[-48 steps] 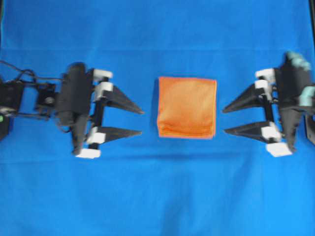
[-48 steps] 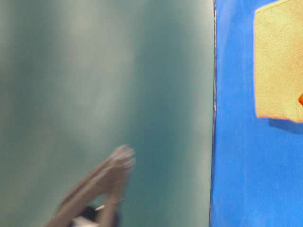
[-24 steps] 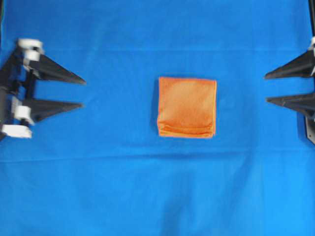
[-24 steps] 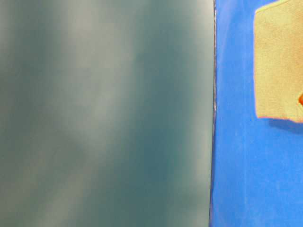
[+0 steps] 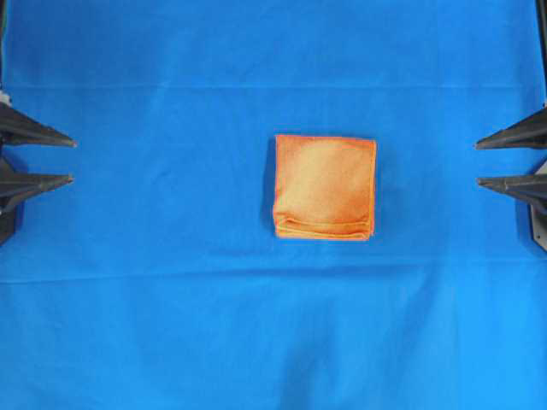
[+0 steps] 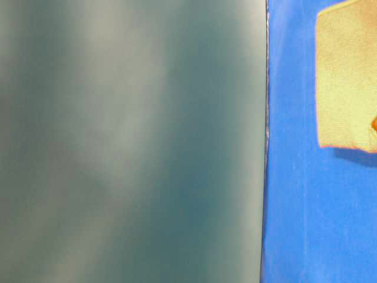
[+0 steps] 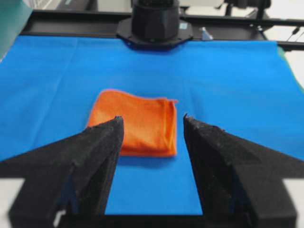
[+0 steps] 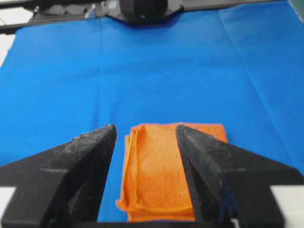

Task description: Fold a vertical towel.

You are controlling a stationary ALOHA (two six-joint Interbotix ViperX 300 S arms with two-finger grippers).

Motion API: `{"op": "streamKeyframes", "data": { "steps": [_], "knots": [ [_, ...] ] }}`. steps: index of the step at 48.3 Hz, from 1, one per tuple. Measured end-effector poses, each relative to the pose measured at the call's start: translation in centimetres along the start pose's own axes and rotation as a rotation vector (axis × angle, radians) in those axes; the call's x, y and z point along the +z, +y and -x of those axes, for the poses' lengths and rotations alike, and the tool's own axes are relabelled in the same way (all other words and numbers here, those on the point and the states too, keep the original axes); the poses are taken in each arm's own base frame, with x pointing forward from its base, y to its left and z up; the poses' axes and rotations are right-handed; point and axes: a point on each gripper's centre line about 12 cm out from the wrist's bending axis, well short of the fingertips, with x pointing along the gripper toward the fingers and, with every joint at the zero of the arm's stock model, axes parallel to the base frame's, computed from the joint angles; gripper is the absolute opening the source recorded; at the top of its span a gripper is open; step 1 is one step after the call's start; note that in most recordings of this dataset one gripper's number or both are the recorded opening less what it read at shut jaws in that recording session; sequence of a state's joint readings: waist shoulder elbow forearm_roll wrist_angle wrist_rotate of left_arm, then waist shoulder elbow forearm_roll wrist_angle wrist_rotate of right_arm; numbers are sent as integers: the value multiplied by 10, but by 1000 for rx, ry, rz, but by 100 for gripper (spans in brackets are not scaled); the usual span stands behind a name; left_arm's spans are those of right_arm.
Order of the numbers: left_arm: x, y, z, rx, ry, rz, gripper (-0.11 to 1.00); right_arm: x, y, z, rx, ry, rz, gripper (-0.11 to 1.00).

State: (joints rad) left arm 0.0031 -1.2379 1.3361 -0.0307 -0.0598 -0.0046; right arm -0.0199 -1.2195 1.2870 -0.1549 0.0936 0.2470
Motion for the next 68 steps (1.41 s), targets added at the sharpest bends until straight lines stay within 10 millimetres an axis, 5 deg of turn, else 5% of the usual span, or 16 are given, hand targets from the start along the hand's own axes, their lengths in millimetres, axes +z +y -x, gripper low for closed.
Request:
{"op": "streamKeyframes", "data": {
  "steps": [12, 68],
  "knots": [
    [-19, 1, 11, 0, 8, 29, 51, -18, -2, -1, 4, -8, -36, 59],
    [-19, 1, 11, 0, 11, 29, 51, -19, -8, -1, -38, -2, -46, 59]
  ]
}}
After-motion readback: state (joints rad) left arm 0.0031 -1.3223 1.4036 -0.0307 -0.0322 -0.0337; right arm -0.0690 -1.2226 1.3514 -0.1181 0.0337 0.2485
